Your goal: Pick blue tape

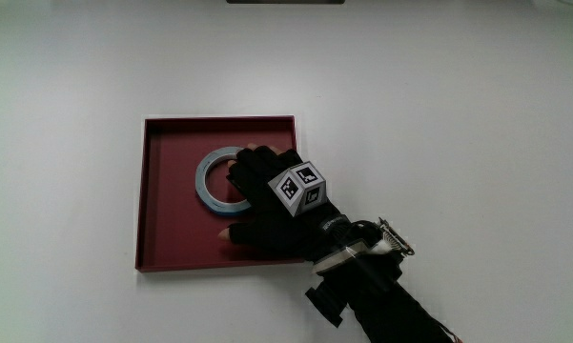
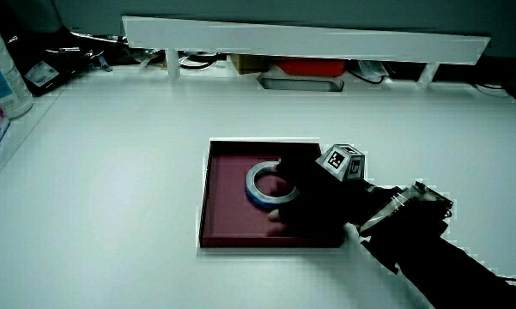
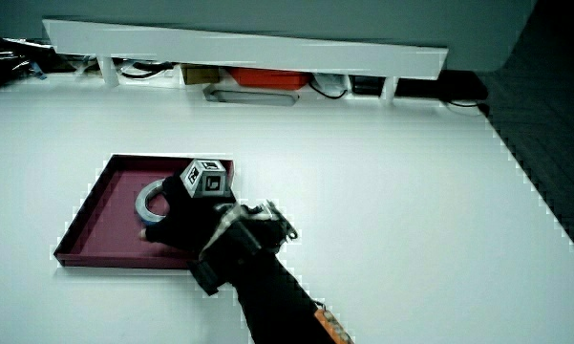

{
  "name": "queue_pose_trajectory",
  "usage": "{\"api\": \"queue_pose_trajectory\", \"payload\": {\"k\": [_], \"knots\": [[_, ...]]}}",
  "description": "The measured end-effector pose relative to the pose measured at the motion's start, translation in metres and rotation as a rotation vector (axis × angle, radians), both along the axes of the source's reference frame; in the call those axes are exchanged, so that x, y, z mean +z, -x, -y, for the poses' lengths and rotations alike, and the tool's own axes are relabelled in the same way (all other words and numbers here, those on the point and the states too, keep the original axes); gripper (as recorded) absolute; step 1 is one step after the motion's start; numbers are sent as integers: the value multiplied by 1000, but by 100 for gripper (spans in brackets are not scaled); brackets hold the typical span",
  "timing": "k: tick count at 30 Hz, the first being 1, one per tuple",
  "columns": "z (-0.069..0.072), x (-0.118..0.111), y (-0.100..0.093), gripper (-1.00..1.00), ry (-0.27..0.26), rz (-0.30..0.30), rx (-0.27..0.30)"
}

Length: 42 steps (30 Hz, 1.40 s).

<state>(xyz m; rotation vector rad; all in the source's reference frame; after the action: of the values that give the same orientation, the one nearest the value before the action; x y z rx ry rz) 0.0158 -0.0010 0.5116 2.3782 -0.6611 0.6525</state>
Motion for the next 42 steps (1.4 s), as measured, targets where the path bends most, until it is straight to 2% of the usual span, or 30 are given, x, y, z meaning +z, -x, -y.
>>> {"api": "queue_pose_trajectory", "payload": {"k": [2,5,6,10,11,12,14,17,19,26,29,31,39,42], "knots": [[-1,7,1,0,-11,-1,1],[-4,5,5,0,-37,-10,0],[-4,10,5,0,-26,-1,-4],[-6,15,5,12,-37,-1,1],[-6,11,4,15,-34,16,-3],[-7,19,3,18,-24,13,4],[-7,14,3,24,-45,12,9],[-8,19,4,32,-52,32,10],[-9,14,5,38,-79,35,3],[-10,17,8,59,-103,60,12],[-11,14,9,68,-104,104,15],[-12,8,9,74,-137,116,29],[-12,7,8,97,-127,136,43],[-14,6,9,100,-142,140,35]]}}
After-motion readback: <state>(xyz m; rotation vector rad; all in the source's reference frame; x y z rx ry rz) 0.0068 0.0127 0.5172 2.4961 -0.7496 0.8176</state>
